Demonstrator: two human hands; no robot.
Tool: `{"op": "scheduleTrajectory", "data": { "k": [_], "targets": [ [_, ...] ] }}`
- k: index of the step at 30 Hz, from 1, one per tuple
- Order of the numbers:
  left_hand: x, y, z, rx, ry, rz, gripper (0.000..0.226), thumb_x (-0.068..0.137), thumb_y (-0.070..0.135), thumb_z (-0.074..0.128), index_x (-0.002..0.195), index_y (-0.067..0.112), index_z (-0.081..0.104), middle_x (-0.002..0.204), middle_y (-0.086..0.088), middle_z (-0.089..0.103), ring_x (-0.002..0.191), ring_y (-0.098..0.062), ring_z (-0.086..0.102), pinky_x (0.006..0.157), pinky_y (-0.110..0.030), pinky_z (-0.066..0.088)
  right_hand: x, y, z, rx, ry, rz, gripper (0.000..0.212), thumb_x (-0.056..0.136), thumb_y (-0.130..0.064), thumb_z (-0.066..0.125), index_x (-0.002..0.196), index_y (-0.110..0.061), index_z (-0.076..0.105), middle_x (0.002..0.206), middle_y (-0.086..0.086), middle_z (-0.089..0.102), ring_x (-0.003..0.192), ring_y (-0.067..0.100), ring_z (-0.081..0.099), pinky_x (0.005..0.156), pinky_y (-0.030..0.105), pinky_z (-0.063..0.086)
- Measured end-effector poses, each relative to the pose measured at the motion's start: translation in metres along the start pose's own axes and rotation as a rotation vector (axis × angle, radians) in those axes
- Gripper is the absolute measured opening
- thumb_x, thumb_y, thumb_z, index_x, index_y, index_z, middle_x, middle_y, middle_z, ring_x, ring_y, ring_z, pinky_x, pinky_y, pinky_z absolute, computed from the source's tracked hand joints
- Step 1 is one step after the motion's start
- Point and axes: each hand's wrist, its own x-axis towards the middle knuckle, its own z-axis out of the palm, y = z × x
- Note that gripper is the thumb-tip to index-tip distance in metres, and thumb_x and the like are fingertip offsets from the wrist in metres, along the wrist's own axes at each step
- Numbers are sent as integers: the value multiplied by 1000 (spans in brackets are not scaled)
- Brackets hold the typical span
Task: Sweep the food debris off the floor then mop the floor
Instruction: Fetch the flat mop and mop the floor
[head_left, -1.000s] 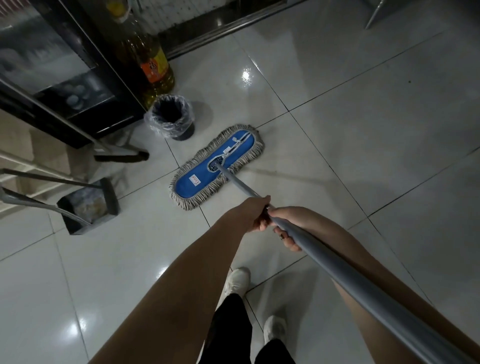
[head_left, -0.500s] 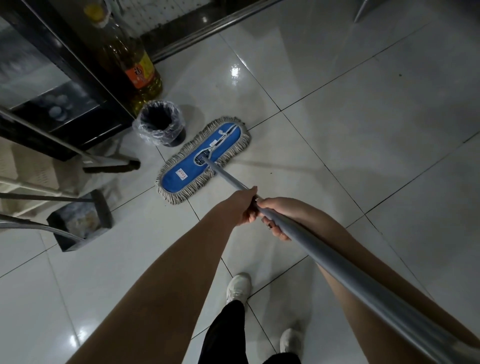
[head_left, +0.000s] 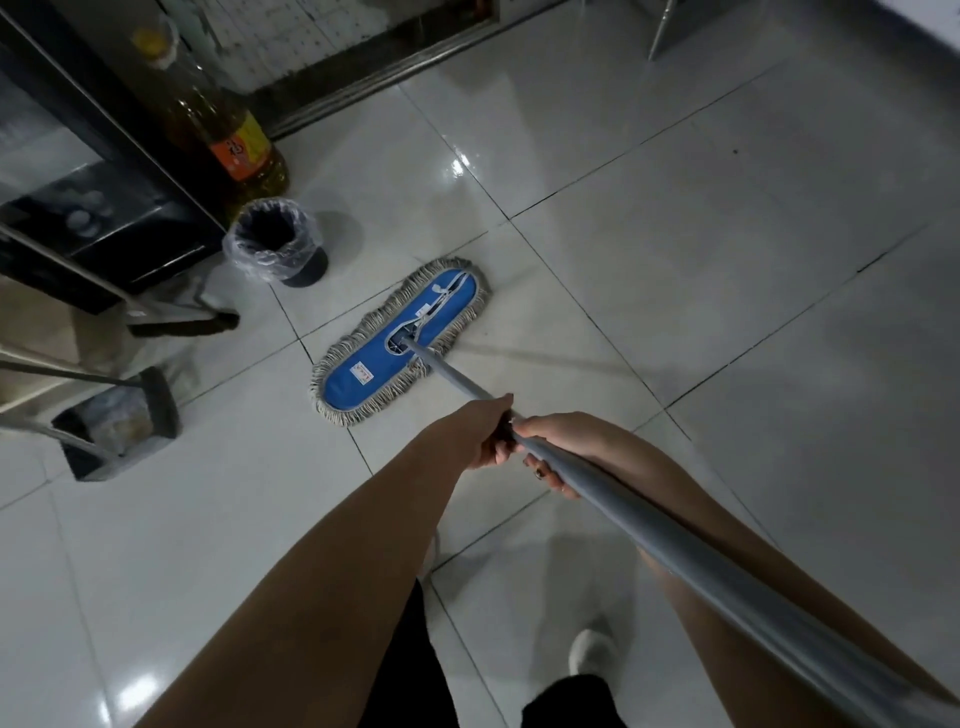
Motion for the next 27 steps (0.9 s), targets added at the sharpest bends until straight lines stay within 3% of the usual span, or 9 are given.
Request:
{"op": "scheduleTrajectory", "data": {
  "k": [2,5,9,14,21,27],
  "targets": [
    [1,-29,38,-18,11,7,39,99,36,40,70,9,40,38,-1,48,28,-8,41,28,-14,33,-13,42,-19,-33,3,-27,36,99,-28,42,70,-7,43,52,6,41,18,9,37,27,7,27],
    [5,-68,87,-42,15,8,41,98,37,42,68,10,40,37,0,46,28,-8,39,29,-13,32,-32,97,-45,-26,-4,-26,35,99,-26,41,70,-8,43,56,5,39,19,9,37,28,7,27],
    [5,-115,161,-31,-9,0,41,98,39,42,70,9,41,39,-1,47,29,-8,39,29,-14,33,-61,167,-84,3,18,5,37,98,-28,44,68,-8,43,53,4,39,19,9,36,28,7,27],
    [-3,-164,223,32,-55,-49,40,96,42,44,72,11,42,40,-1,52,29,-9,45,30,-12,33,-91,241,-111,39,28,51,36,98,-30,44,69,-9,44,29,-1,42,19,10,37,29,7,28],
    [-21,-239,282,121,-32,-39,42,95,44,45,72,9,43,37,-1,52,27,-8,43,28,-13,34,-114,336,-116,22,26,71,41,96,-37,43,65,-9,45,32,-2,45,23,10,41,31,9,33],
    [-53,-312,339,50,-21,98,42,98,41,40,76,6,42,44,-3,49,27,-8,41,30,-15,34,-147,412,-113,-24,102,48,43,98,-37,40,68,-8,46,32,-2,45,22,10,40,29,9,31]
  ]
}}
